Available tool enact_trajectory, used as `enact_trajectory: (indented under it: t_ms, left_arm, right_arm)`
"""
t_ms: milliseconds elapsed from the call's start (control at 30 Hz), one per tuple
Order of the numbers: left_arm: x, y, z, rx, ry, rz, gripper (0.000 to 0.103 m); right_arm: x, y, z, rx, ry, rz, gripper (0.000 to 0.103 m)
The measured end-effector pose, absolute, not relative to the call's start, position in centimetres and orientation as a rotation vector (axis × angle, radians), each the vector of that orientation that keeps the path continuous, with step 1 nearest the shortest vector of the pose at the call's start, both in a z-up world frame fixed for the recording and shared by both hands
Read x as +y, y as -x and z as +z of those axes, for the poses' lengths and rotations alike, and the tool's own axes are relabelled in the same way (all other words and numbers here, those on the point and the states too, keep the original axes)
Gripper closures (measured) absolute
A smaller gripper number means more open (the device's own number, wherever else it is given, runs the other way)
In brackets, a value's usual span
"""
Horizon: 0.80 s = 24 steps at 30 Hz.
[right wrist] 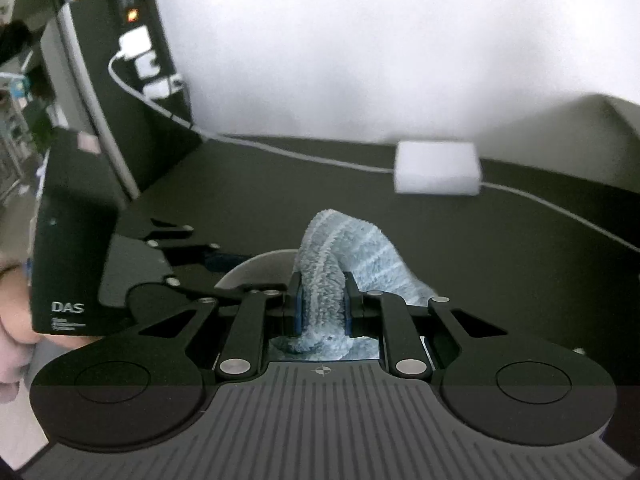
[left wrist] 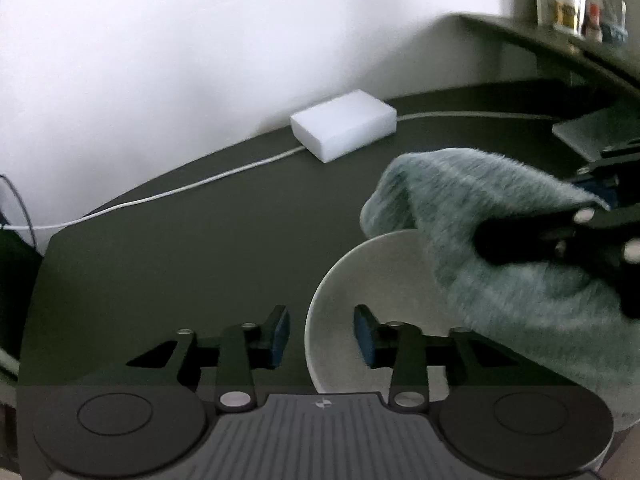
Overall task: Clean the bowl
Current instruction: 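Rub the towel inside the bowl then lift it toward the rim, right gripper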
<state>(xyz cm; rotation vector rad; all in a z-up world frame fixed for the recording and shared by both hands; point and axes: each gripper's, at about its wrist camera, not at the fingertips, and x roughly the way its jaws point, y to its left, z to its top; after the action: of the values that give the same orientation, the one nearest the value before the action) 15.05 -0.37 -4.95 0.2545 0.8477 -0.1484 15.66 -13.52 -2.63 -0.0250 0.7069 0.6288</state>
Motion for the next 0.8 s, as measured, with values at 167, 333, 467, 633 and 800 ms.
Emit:
enact_trajectory:
  t_ms: [167, 333, 467, 633, 800]
  left_arm:
    - [-0.1, -13.5, -5.4, 0.852, -0.199, -0.101, 0.084]
    - [-0.1, -13.5, -5.7, 0.850, -0.194, -0.105, 0.083]
    - [-0.2, -13.5, -5.9, 0.849, -0.208, -0.108, 0.083]
    - [-0.2, -13.7, -6.0, 0.852, -0.214, -0.113, 0.083]
    - [-0.5, -13.4, -6.1, 0.847, -0.208, -0.087, 0.082]
  right_arm:
    - [-12.6, -16.8, -2.6, 0.669, 0.069, 0.598, 0.081]
    - [-12.1, -17.8, -3.8, 0.690, 0.167, 0.707, 0.059]
    - [-11.5, -18.7, -4.0, 0.687, 0.213, 0.709, 0.050]
    - [-9.1, -20.3, -3.6, 0.710, 0.306, 0.748, 0.032]
    - [-8.4, -21.5, -6.0, 0.799, 0.355, 0.671, 0.063]
